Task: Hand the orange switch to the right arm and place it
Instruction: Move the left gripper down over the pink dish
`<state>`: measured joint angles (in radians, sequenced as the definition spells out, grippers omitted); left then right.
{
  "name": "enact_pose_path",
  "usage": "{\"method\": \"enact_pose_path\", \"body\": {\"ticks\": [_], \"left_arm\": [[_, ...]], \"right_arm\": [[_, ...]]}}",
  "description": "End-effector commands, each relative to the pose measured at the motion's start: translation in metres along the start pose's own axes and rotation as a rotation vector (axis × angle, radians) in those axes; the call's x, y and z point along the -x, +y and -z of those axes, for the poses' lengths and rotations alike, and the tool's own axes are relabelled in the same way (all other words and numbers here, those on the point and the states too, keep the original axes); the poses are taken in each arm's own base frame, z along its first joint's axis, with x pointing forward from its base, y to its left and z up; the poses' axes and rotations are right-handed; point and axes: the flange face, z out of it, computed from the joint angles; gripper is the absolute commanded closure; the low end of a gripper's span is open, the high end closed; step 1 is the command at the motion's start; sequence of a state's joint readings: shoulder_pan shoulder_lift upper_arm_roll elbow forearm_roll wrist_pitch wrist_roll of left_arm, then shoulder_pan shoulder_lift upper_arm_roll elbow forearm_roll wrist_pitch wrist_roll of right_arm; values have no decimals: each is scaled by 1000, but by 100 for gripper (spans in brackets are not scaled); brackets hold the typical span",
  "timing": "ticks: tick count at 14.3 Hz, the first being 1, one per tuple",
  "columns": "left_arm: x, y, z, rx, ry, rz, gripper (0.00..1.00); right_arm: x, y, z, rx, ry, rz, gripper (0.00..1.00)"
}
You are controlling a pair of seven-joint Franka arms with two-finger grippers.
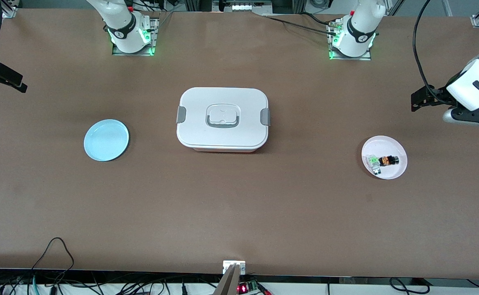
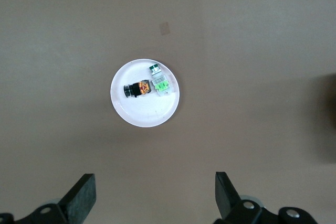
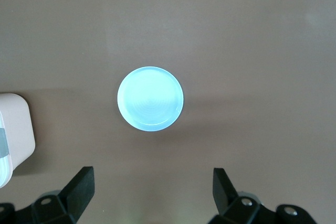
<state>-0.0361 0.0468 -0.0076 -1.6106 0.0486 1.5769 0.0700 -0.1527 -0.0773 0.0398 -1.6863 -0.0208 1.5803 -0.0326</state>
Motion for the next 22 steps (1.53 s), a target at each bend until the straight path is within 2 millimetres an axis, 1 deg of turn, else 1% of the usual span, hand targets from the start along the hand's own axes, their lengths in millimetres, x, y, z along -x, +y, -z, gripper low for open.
{"method": "enact_pose_path", "body": {"ticks": [1,6,8,10,11,12,14,15,16,17,18,19,20,22], "left_arm": [[-2,-1,6,22,-3,12,0],[-2,-2,6,17,-3,13,0],[-2,-7,5,22,-5,18,0],[-7,-10,-5,36,-22,23,0],[-17,-17,-29,49,-72,40,0],[-15,-23,-35,73,-116,46,0],[-20,-23,-39,112,-121,56,0],[-27,-24,-51,140,-137,55,0],[-35,-29,-56,149,-131,60,0],[-44,-31,-39,128,-80,27,0],[-51,-31,-43,103,-80,-3,0],[-53,-33,-49,55,-92,-10,0],[-58,-34,-61,36,-92,-14,0],[-71,-35,-103,28,-70,-16,0]], "right_arm": [[7,-2,3,-14,12,-18,0],[8,-1,5,-12,-2,-17,0],[8,-3,6,-11,-2,-11,0],[9,-3,6,-11,-9,-5,0],[11,-2,6,-7,-20,-3,0],[11,-2,6,-5,-20,0,0],[11,-2,7,-5,-19,-1,0],[11,-2,7,-5,-19,-1,0],[11,-2,7,-5,-19,-1,0],[11,-2,7,-5,-19,-1,0],[11,-3,7,-5,-19,0,0],[11,-3,8,-5,-16,0,0],[10,-3,12,-6,-9,1,0],[8,-2,11,-7,-11,2,0]]}}
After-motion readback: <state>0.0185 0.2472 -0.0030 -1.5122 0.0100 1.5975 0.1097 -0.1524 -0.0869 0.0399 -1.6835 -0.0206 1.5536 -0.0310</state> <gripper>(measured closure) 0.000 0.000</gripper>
